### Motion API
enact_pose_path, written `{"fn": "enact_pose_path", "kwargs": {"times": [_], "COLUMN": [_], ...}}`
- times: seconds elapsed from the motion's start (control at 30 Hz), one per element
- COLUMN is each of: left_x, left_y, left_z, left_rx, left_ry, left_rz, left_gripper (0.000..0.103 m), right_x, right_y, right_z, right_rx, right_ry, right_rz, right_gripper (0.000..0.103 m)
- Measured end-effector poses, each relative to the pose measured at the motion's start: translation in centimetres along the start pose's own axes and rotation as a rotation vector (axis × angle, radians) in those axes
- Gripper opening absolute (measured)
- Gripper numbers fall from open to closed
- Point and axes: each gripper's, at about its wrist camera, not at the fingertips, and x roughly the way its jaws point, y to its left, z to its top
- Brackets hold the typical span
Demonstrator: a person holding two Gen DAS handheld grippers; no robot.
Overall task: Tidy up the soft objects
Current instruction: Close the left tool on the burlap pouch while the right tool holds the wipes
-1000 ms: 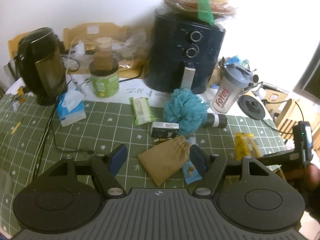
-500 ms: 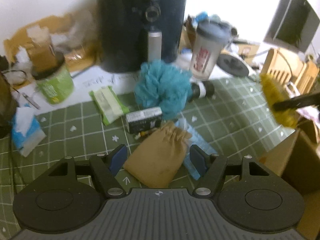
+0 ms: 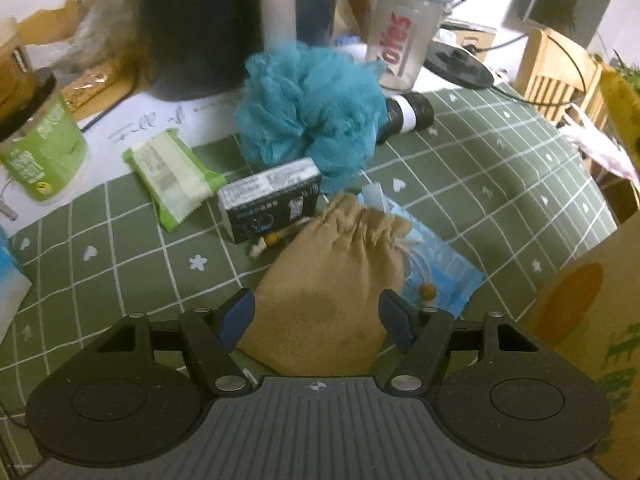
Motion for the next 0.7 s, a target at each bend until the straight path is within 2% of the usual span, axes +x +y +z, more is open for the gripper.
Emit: {"fn": "enact_pose_path", "kwargs": {"times": [0.03,0.17,0.23,0.3,0.4,0.57,0.7], "left_x": [0.3,2.4,3.2,3.0,2.8,2.4,1.0], "left_y": [-0.2,-0.8,-1.2,-1.5,-1.2,-0.6,-0.4], "left_z": [-0.3,-1.2,-1.9,-2.6,-2.7,-2.4,-2.5], "left_rx": [0.017,0.077,0.1,0.11,0.081,0.046,0.015], "left_ry": [-0.001,0.049,0.066,0.016,0.007,0.02,-0.007], "left_rz": [0.001,0.03,0.061,0.075,0.088,0.067,0.053], "left_gripper": [0.064,0.032,0.025,0.019,0.004,0.002,0.001], "right_x": [-0.3,-1.2,-1.7,-2.2,-2.9,-3.5,-3.8], "right_y": [-0.1,-0.5,-0.6,-0.5,-0.3,0.2,0.4], "right_z": [-0.1,-0.5,-0.7,-0.8,-1.1,-1.3,-1.4], "right_rx": [0.006,0.032,0.039,0.036,0.03,0.015,0.006], "right_ry": [-0.003,-0.012,-0.018,-0.025,-0.032,-0.036,-0.043], "right_rz": [-0.005,-0.015,-0.019,-0.022,-0.021,-0.006,0.001], "right_gripper": [0.072,0.072,0.072,0.072,0.072,0.072,0.072]}}
